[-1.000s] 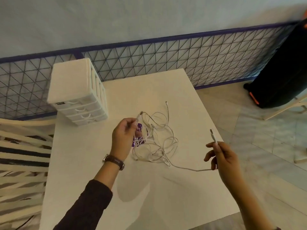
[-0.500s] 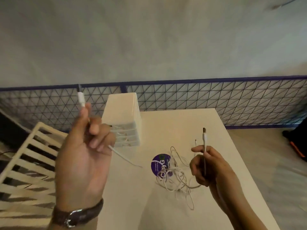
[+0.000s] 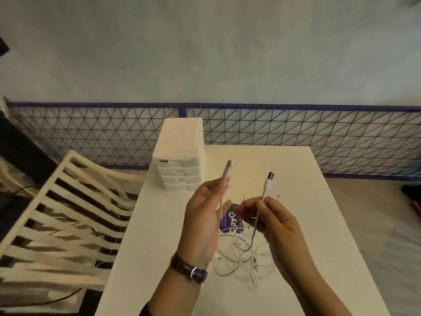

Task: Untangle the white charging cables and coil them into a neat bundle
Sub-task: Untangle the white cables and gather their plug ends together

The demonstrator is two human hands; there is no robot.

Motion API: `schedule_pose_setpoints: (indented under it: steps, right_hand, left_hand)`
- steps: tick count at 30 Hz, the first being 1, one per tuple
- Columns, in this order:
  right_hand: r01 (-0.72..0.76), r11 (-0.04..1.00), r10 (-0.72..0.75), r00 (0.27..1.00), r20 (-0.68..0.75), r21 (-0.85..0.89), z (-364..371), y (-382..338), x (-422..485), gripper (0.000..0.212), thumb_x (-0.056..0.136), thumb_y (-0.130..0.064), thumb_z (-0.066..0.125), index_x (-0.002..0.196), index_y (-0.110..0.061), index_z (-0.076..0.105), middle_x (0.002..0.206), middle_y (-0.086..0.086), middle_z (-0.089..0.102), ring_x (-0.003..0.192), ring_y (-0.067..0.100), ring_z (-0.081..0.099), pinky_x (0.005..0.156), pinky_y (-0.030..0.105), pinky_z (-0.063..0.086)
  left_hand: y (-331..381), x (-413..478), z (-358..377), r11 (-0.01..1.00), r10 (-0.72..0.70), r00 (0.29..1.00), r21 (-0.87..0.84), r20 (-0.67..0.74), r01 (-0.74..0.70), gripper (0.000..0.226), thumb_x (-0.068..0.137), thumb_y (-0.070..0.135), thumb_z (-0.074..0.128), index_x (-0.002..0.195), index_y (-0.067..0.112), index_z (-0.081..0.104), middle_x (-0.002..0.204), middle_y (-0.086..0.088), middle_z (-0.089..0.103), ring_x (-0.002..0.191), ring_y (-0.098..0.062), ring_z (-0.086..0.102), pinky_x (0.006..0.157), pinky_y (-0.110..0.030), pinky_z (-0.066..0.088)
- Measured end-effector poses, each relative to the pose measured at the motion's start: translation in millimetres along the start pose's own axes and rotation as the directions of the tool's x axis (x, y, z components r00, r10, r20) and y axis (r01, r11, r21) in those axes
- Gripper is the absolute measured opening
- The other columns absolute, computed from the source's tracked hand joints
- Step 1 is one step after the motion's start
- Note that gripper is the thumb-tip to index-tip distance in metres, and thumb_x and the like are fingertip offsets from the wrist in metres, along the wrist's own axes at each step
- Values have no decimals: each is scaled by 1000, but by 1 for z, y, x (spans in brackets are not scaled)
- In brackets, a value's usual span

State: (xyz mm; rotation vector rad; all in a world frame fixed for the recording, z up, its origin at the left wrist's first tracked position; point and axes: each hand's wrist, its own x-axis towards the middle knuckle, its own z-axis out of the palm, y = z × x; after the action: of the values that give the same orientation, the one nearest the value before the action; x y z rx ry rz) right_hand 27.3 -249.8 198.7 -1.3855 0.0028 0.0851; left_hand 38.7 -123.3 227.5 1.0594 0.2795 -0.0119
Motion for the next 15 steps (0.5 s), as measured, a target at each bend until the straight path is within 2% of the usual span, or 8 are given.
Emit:
schedule_pose_setpoints:
  steps: [2, 4, 6, 7, 9, 10, 13, 15]
  right_hand:
    - [-8, 1000, 8, 1000, 13, 27, 5, 1, -2, 27, 94, -23, 45, 91, -5, 66, 87, 14, 72, 86, 27, 68, 85, 43, 51]
    - [-2, 1000, 2, 1000, 14, 21, 8, 2, -5, 26, 91, -31, 52, 92, -9, 66, 84, 17, 67, 80, 28, 62, 79, 47, 47]
    - [8, 1000, -8, 1000, 10, -12, 6, 3, -8, 35, 87, -39, 55, 94, -7, 64, 80, 24, 59, 75, 24, 54, 73, 41, 44]
    - [4, 1000, -4, 1000, 18, 6, 3, 2, -9, 39, 87, -39, 57, 96, -1, 61, 73, 23, 55, 70, 21, 52, 68, 37, 43]
    - [-32, 994, 24, 997, 70, 109, -5, 0, -9, 41, 88, -30, 52, 96, 10, 55, 60, 10, 45, 57, 15, 42, 56, 29, 38]
    - [-46, 988, 33, 995, 89, 145, -10, -2, -10, 39, 89, -27, 50, 94, 11, 54, 58, 6, 41, 53, 13, 37, 51, 25, 35]
    - [-47, 987, 39, 998, 56, 156, -31, -9, -9, 30, 86, -30, 54, 93, -1, 61, 56, 2, 32, 47, 10, 24, 44, 20, 22]
    - [-28, 986, 32, 999, -22, 162, -49, -13, -9, 31, 76, -36, 56, 92, -11, 66, 55, -1, 30, 47, 11, 17, 45, 23, 15]
  left_hand:
    - [-8, -3, 6, 999, -34, 998, 33, 44, 32, 16, 71, 28, 63, 84, 20, 67, 80, 6, 70, 77, -4, 65, 75, -30, 49]
    - [-16, -8, 13, 998, -61, 995, 40, 84, 58, 21, 72, 28, 64, 89, 17, 67, 78, -2, 69, 68, -11, 63, 63, -30, 46]
    - [-24, -13, 20, 996, -86, 992, 43, 89, 82, 25, 70, 29, 66, 91, 15, 67, 78, -5, 69, 68, -14, 61, 60, -26, 44]
    - [-28, -13, 22, 995, -95, 992, 47, 88, 91, 27, 69, 29, 67, 91, 14, 68, 69, -4, 65, 60, -13, 58, 55, -23, 43]
    - [-29, -12, 23, 990, -119, 987, 92, 112, 109, 33, 66, 29, 69, 92, 10, 68, 54, -2, 55, 48, -12, 49, 47, -23, 38]
    - [-28, -10, 23, 987, -135, 980, 112, 147, 119, 35, 65, 29, 70, 94, 9, 68, 59, -5, 59, 52, -15, 53, 51, -27, 42]
    - [-25, -1, 13, 982, -175, 965, 109, 194, 156, 33, 68, 26, 67, 99, 13, 66, 97, -5, 72, 92, -19, 65, 86, -37, 49]
    - [-26, 6, 1, 984, -176, 973, 62, 147, 169, 25, 74, 22, 62, 98, 16, 65, 98, -2, 72, 95, -16, 64, 92, -35, 47]
